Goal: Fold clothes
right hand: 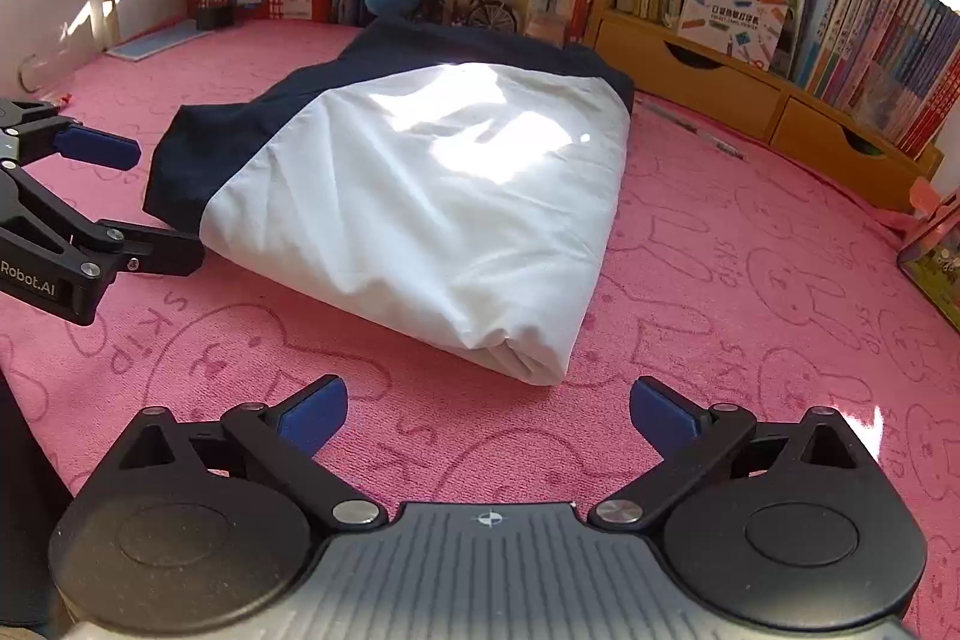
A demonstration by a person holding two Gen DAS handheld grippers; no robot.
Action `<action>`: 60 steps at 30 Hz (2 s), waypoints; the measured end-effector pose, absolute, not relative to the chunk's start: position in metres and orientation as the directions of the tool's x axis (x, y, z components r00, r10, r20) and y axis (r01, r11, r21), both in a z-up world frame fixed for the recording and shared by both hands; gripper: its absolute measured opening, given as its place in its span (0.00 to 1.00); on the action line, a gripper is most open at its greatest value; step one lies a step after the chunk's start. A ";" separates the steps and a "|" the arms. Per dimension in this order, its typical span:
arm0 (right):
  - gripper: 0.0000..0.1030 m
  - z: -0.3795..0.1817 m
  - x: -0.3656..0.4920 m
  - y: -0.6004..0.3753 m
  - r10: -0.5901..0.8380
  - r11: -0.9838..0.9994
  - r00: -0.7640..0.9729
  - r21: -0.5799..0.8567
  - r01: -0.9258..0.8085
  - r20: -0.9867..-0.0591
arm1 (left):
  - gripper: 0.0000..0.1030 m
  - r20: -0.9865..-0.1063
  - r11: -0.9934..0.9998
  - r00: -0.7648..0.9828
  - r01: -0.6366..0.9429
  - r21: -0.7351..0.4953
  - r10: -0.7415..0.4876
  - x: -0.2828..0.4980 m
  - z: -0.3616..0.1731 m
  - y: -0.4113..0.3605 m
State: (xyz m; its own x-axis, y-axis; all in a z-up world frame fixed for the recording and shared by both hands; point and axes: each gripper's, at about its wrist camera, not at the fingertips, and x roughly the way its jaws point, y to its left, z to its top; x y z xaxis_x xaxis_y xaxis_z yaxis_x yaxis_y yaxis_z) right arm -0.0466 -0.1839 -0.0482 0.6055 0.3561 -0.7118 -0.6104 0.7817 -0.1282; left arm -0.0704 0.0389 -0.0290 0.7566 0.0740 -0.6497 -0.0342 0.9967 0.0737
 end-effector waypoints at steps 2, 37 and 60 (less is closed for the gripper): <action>0.99 -0.048 -0.048 -0.182 0.353 0.781 0.611 -0.136 -0.610 -0.708 | 1.00 -0.659 0.997 0.748 -0.034 0.066 0.069 -0.068 -0.031 0.037; 1.00 -0.060 -0.038 -0.181 0.388 0.831 0.612 -0.026 -0.556 -0.689 | 1.00 -0.735 0.997 0.676 -0.071 0.008 0.054 -0.051 -0.047 0.034; 1.00 -0.051 -0.044 -0.202 0.447 0.858 0.682 0.063 -0.510 -0.579 | 1.00 -0.590 0.977 0.780 -0.138 0.164 0.209 -0.058 -0.011 0.056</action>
